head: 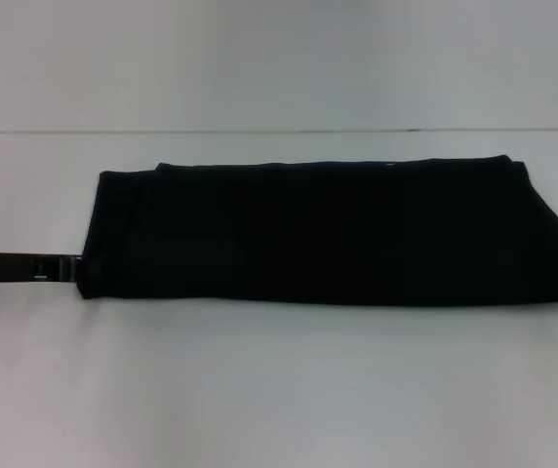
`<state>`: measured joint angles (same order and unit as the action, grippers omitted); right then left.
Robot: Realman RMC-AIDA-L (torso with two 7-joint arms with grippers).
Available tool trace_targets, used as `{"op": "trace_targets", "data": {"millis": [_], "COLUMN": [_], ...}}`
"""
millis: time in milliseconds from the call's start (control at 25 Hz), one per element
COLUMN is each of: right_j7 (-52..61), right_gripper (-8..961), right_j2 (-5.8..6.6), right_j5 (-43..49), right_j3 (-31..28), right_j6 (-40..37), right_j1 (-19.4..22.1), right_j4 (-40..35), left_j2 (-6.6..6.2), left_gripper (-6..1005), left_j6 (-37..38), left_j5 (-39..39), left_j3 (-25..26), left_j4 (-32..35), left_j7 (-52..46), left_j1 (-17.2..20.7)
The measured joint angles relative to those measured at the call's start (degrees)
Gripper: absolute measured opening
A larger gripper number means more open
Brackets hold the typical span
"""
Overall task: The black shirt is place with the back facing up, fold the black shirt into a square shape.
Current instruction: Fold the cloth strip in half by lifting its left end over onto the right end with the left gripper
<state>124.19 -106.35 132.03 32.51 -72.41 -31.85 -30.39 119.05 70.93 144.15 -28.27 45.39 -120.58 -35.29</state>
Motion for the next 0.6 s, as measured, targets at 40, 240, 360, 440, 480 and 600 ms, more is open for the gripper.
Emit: {"op": "trace_targets", "data": {"millis": [40,240,360,440,480,600], "right_j7": [0.00,-0.01,-0.13,-0.25,-0.30,-0.34], "right_gripper": [10,13,18,21,23,27], "right_j2": [-0.01,0.19,0.23,0.22,0.20,-0.05], "right_j5": [-0.01,-0.03,-0.03,-0.03,-0.03,-0.02], "right_j3": [-0.12,-0.53,-0.59,-0.60,-0.60,-0.60], "right_j6": [-0.02,-0.05,-0.23,-0.45,-0.52,-1.11], "right_j1": [0.08,0.66,0.81,0.82,0.82,0.75], "right_j4": [0.00,-0.02,-0.03,-0.03,-0.03,-0.03], "left_j2": [-0.02,-0.05,-0.05,-0.05,-0.05,-0.05], "left_gripper": [0,0,1,2,2,3], "left_j6": [0.17,2.75,4.02,4.32,4.44,4.79], "left_j5": [0.23,1.52,1.56,1.57,1.54,1.22], "left_j3": [0.17,0.90,1.18,1.14,1.09,0.87], "left_j4": [0.15,0.73,0.82,0.82,0.75,0.57], "left_j7": [0.00,0.74,1.26,1.40,1.54,2.18], "left_j1": [0.17,0.97,1.10,0.98,0.87,0.63]}}
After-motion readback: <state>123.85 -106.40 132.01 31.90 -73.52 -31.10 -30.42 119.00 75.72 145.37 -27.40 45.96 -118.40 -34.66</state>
